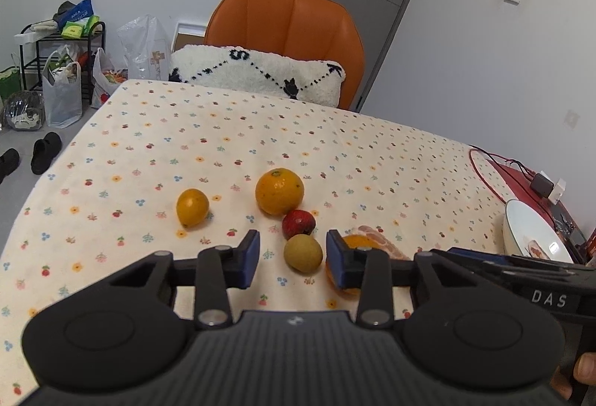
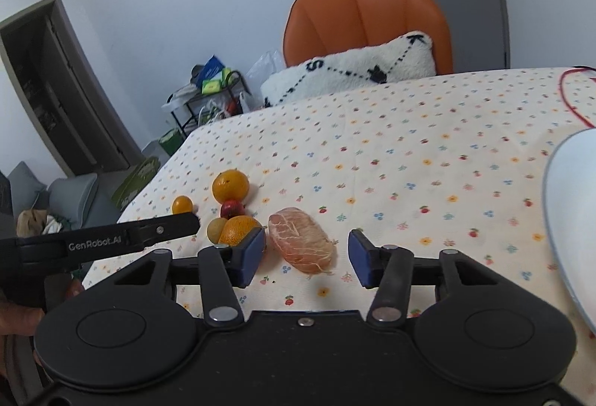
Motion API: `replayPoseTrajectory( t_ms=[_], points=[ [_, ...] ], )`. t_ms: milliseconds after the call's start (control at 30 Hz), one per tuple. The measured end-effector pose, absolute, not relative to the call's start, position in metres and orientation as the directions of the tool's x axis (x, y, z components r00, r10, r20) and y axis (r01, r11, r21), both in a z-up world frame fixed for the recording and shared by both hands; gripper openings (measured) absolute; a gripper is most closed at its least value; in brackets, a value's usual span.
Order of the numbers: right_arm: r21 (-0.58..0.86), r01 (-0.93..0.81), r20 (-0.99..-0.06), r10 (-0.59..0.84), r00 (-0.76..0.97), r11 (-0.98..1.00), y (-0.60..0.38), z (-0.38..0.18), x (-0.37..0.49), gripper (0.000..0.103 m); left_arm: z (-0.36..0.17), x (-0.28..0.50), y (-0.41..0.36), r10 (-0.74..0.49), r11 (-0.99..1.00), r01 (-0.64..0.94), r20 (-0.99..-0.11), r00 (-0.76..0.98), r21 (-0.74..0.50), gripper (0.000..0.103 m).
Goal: Organize fruits
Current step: 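Grasp a brown round fruit with the left gripper while the right gripper grasps another pomelo segment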
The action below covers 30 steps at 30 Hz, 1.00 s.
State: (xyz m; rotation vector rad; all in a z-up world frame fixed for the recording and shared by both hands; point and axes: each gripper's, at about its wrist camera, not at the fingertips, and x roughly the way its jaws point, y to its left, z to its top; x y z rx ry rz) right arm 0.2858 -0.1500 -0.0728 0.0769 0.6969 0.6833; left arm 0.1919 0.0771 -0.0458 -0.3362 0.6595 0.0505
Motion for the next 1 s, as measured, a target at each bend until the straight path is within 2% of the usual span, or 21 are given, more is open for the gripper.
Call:
replayPoseTrajectory(
  t_ms=[433, 500, 1000],
  points=[
    [0.281, -0.569, -0.601, 0.604, 0.523, 0.773, -0.138, -0.087, 0.307, 0.045, -0.060, 0.211, 0.070, -0.085, 0.953, -0.119, -0.623, 0.778, -0.278, 0.030],
    [0.276, -0.575, -0.605, 0.604, 0.519, 0.770, -0.135, -0.088, 0.307, 0.045, -0.063, 0.215, 0.067, -0.091, 0.955, -0.114, -0.639, 0.764, -0.273, 0.025],
    [0.249, -0.601, -0.614, 0.603, 0.509, 0.760, -0.111, -0.090, 0.314, 0.050, -0.057, 0.198, 0.087, -0.066, 0.949, -0.143, -0.620, 0.782, -0.281, 0.025]
  ],
)
